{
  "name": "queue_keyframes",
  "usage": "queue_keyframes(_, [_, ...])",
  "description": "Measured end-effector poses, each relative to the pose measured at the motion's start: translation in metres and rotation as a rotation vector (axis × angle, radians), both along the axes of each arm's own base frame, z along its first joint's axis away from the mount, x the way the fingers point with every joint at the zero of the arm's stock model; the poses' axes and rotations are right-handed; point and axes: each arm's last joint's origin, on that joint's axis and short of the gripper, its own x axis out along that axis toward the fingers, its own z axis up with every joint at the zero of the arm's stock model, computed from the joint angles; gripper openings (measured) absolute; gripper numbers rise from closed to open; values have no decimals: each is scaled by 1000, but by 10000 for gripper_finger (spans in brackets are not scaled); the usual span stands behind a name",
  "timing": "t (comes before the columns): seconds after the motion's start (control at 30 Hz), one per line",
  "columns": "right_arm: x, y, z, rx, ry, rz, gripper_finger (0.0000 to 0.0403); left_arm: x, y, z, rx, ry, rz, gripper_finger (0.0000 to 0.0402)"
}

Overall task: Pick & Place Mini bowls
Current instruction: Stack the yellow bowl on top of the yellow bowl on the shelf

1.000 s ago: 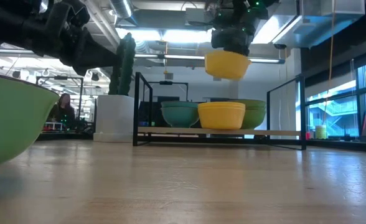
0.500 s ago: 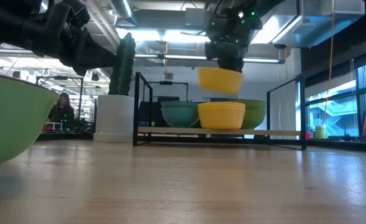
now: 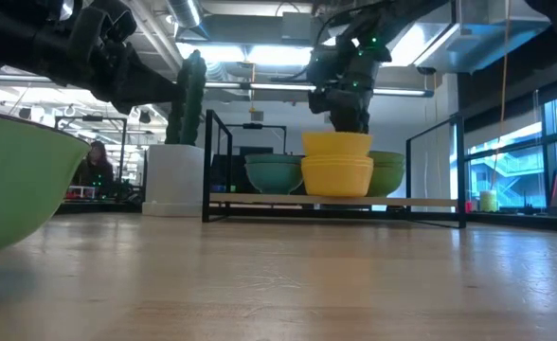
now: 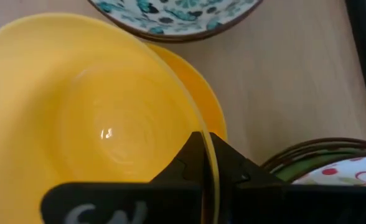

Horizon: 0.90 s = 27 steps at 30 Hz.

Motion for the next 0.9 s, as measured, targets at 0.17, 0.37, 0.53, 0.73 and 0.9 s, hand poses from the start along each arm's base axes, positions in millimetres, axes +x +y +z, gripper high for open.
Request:
queue_keyframes(0.17, [4,-3,-10,-3,31,5,7,0,0,0,-7,-3,1,4])
queue_keyframes(0.37, [7,-4,-18,8,53,20,18,0,0,0,-9,-4,1,4])
queue_keyframes(0.53, [6,-4,-18,-2,57,55,59,0,0,0,-12,-6,2,4])
queue_keyframes(0.73, [6,-4,-18,-2,58,54,105,0,0,0,-28,-11,5,4])
queue_keyframes(0.9, [6,-4,-18,1,57,48,127,0,0,1,-36,-22,6,4])
